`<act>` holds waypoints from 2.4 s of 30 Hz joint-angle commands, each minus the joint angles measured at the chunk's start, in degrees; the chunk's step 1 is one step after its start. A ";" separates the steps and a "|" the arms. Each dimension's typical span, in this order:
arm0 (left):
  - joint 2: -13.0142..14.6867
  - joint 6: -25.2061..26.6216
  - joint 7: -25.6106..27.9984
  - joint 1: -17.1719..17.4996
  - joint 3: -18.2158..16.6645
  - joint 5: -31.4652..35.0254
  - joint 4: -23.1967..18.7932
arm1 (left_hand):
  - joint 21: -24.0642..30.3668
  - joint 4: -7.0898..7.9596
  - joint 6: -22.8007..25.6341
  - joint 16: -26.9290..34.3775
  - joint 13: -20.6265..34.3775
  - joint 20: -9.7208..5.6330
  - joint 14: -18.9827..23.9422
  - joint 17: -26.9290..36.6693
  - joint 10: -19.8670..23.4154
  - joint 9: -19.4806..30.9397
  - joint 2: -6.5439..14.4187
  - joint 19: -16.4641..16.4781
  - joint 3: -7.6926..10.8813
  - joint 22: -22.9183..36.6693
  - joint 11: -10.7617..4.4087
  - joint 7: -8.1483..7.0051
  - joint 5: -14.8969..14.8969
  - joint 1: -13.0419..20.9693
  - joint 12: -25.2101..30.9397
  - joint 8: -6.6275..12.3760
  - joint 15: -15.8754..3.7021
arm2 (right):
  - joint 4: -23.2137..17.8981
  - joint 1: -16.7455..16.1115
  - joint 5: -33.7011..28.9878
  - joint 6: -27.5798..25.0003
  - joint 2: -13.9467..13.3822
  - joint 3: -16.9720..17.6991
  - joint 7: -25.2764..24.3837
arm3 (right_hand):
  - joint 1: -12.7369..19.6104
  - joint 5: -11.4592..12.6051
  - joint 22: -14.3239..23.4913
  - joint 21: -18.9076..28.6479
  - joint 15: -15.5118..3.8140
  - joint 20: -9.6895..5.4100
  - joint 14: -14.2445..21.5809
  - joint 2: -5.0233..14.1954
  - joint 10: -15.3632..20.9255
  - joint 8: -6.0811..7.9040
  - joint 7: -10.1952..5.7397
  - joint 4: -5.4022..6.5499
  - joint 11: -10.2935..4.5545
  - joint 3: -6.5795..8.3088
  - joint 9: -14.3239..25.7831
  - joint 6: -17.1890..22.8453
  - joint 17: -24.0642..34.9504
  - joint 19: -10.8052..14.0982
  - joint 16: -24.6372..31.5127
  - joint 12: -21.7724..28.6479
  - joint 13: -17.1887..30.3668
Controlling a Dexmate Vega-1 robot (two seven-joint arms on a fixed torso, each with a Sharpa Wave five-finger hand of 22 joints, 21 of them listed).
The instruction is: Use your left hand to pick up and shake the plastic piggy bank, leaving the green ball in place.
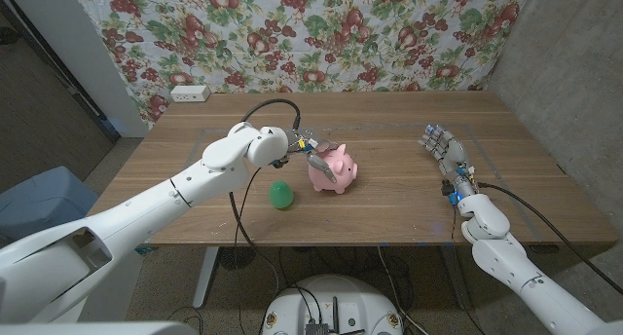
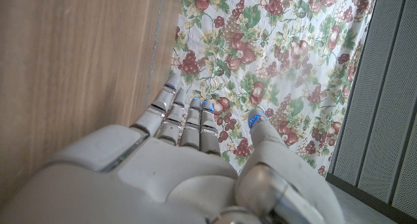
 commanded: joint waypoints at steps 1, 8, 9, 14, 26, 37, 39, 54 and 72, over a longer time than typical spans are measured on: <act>-0.49 1.09 -0.89 -0.10 1.11 -0.34 0.95 | 0.59 0.17 -0.29 0.18 0.28 0.03 0.72 0.14 0.22 0.18 0.52 1.72 0.05 0.15 0.32 0.34 0.25 1.85 0.43 0.10 0.62 | -0.69 -0.90 -0.17 0.10 -0.19 0.23 -0.49 | -0.37 -0.04 0.16 0.00 0.03 0.10 0.36 0.12 0.34 0.26 -0.09 0.27 0.20 -0.15 0.31 0.33 -0.04 0.36 -0.06 0.45 0.10; -0.26 0.47 1.50 0.69 1.45 0.04 1.35 | 1.41 -0.02 -0.65 0.66 0.28 -1.24 4.31 0.09 0.91 0.20 0.87 6.26 0.49 0.07 -0.34 0.29 0.22 5.77 0.67 0.40 -1.32 | -1.28 -1.40 -0.43 0.01 -0.28 0.32 -1.06 | -0.44 -0.06 0.17 -0.10 -0.03 0.21 0.51 0.16 0.46 0.28 -0.14 0.32 0.22 -0.16 0.31 0.41 -0.05 0.39 -0.03 0.48 0.10; -0.27 0.46 1.84 0.82 1.48 0.12 1.46 | 1.58 -0.04 -0.36 0.74 0.28 -1.43 5.01 0.08 1.43 0.20 0.88 7.10 0.56 0.07 -0.56 0.25 0.22 6.46 0.84 0.59 -1.59 | -1.31 -1.44 -0.47 0.02 -0.34 0.31 -1.02 | -0.44 -0.06 0.17 -0.11 0.01 0.23 0.53 0.16 0.46 0.29 -0.12 0.33 0.24 -0.16 0.31 0.44 -0.05 0.39 -0.02 0.48 0.10; -0.69 0.56 2.21 0.91 1.74 -0.08 2.36 | 2.59 -0.03 1.08 0.70 0.30 -2.39 8.56 0.06 3.32 0.24 1.84 12.63 1.33 0.08 -0.63 0.98 0.15 11.88 1.14 1.58 -3.11 | -1.41 -1.56 -0.93 0.13 -0.47 0.31 -1.25 | -0.49 -0.07 0.17 -0.17 -0.05 0.24 0.54 0.18 0.44 0.30 -0.13 0.37 0.19 -0.16 0.31 0.50 -0.06 0.44 -0.03 0.46 0.10; -1.71 -0.04 4.92 1.13 1.72 -3.60 5.65 | 5.43 0.16 11.13 2.51 0.83 -8.39 24.12 0.35 14.64 0.84 4.83 27.37 0.61 0.25 0.22 4.06 0.56 26.04 3.38 6.46 -7.00 | -1.93 -1.31 -1.20 -0.93 -0.86 0.36 -1.94 | -0.57 -0.10 0.18 -0.33 -0.04 0.34 0.57 0.20 0.57 0.29 -0.08 0.43 0.28 -0.15 0.32 0.55 -0.07 0.50 -0.06 0.48 0.10; -2.41 1.94 14.94 4.09 1.04 -3.32 6.72 | 14.33 -0.20 31.87 8.77 4.54 -14.52 47.51 2.76 39.10 3.17 13.09 39.23 -0.41 2.67 -2.40 2.72 2.03 45.33 10.11 17.38 -14.33 | -1.68 -0.80 -1.13 -1.58 -1.04 0.36 -1.98 | -0.61 -0.10 0.18 -0.44 0.03 0.37 0.61 0.24 0.53 0.29 0.00 0.47 0.24 -0.12 0.32 0.61 -0.08 0.63 -0.08 0.44 0.10; -2.52 2.34 16.82 4.51 1.02 -2.79 6.75 | 16.75 -0.12 35.66 9.94 5.77 -14.88 50.22 3.21 44.64 3.59 13.66 39.62 -1.59 3.64 -3.35 2.27 2.05 48.09 12.03 19.34 -14.37 | -1.59 -0.75 -1.13 -1.67 -1.05 0.35 -2.02 | -0.61 -0.11 0.18 -0.46 0.16 0.34 0.56 0.24 0.53 0.29 -0.02 0.47 0.14 -0.12 0.32 0.63 -0.08 0.66 -0.10 0.43 0.10; -2.26 1.62 19.79 4.15 1.35 -2.88 7.33 | 22.19 0.01 42.23 11.01 8.61 -16.00 55.35 3.02 50.22 4.12 14.26 40.63 -2.80 5.57 -3.63 2.63 2.65 51.99 14.09 22.63 -14.32 | -1.54 -0.70 -1.50 -1.64 -0.99 0.26 -2.36 | -0.65 -0.11 0.19 -0.67 0.16 0.39 0.63 0.24 0.53 0.24 -0.05 0.50 0.28 -0.08 0.32 0.57 -0.09 0.67 -0.12 0.40 0.10; -1.61 -0.81 26.52 5.93 -1.91 -7.47 7.22 | 24.16 0.28 42.50 11.31 9.68 -16.33 56.80 3.28 50.76 3.93 14.32 40.44 -3.26 6.14 -3.47 2.62 3.04 52.49 14.14 22.73 -14.28 | -2.23 -0.35 -2.84 -1.95 -0.76 -0.26 -3.73 | -0.71 -0.12 0.20 -0.89 0.11 0.42 0.68 0.23 0.48 0.20 -0.13 0.53 0.23 -0.04 0.32 0.52 -0.11 0.82 -0.17 0.35 0.11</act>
